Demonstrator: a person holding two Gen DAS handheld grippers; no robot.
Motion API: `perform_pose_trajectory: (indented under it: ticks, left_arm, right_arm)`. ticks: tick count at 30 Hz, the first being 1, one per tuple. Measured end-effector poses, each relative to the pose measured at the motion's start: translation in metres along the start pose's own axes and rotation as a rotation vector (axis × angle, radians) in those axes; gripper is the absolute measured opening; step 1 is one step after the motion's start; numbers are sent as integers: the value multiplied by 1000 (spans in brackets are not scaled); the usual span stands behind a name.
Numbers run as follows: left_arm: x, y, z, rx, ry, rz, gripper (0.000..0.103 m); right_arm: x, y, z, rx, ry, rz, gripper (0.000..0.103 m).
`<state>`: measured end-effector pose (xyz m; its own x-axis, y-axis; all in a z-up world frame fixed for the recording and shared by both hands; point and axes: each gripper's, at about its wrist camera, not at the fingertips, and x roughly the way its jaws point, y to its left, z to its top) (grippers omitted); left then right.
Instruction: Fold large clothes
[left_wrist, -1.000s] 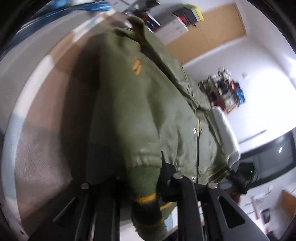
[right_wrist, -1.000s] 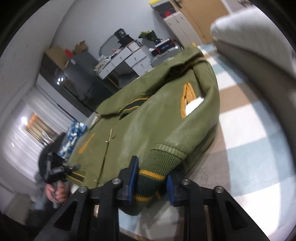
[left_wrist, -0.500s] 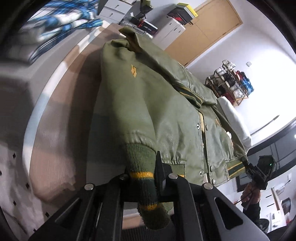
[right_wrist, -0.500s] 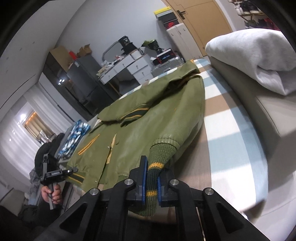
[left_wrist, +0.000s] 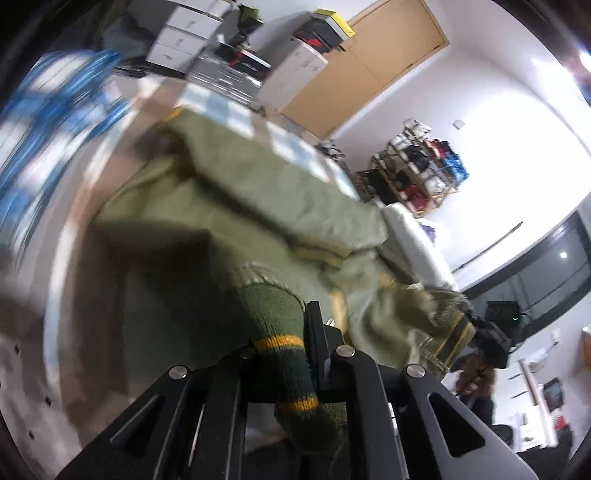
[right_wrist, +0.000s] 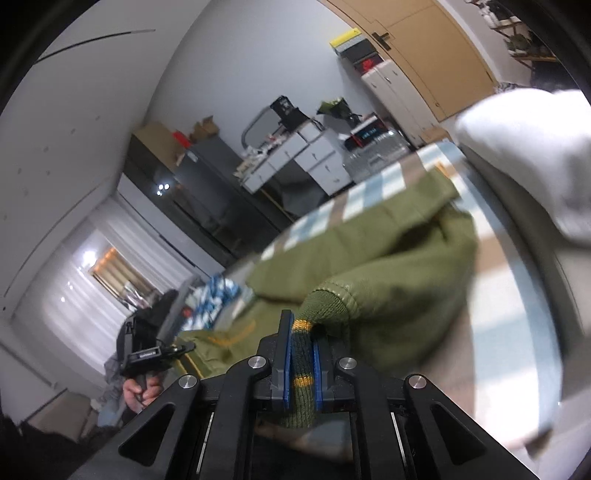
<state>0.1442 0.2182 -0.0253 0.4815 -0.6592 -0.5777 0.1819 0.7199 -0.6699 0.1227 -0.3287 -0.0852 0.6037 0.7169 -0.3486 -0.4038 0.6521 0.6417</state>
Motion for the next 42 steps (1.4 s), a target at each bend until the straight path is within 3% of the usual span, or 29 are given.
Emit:
perform_pose_trajectory:
  ticks: [5, 8, 11, 13, 14, 15, 17, 19, 20, 22, 24, 26, 27, 30, 33, 37, 42]
  left_arm:
    - [19, -5, 94, -1, 11, 29, 7]
    - [40, 31, 142, -126, 34, 90, 8]
    - [58, 73, 167, -240, 98, 138, 11]
    - [64, 89, 171, -272, 128, 168, 17]
    - [68, 94, 174, -257, 145, 208, 29]
    - [65, 93, 173, -245, 128, 265, 54]
    - [46, 96, 173, -255, 53, 286, 80]
    - [27, 97, 174, -272, -6, 265, 80]
    - [18, 93, 174, -238, -35, 296, 80]
    - [18, 75, 176, -132, -31, 355, 80]
    - [37, 49, 177, -6, 55, 338, 80]
    - [61, 25, 179, 100, 135, 314, 81]
    - [83, 4, 178, 200, 197, 314, 81]
    - [143, -37, 169, 435, 345, 305, 81]
    - [195, -56, 161, 556, 497, 281, 81]
    - [258, -64, 149, 700, 712, 300, 80]
    - [298, -67, 137, 846, 864, 231, 80]
  right_arm:
    - [51, -2, 75, -32, -38, -92, 8]
    - [86, -31, 111, 32, -24, -201, 8]
    - [121, -67, 135, 79, 19, -333, 10]
    - [141, -88, 144, 111, 63, -359, 13]
    - [150, -96, 147, 131, 94, -347, 16]
    - [158, -101, 149, 137, 113, -347, 21]
    - [165, -104, 151, 116, 131, -371, 24]
    - [164, -105, 154, 100, 139, -371, 24]
    - [162, -102, 155, 88, 141, -381, 25]
    - [151, -88, 161, 23, 95, -413, 37]
    - [133, -66, 169, -82, 3, -441, 64]
    - [122, -46, 173, -178, -64, -404, 73]
    - [124, -33, 173, -245, -44, -368, 80]
    - [157, -5, 162, -441, 152, -292, 81]
    - [202, 8, 136, -676, 378, -291, 80]
    - [251, 0, 106, -858, 659, -281, 78]
    - [285, -10, 99, -962, 821, -252, 78]
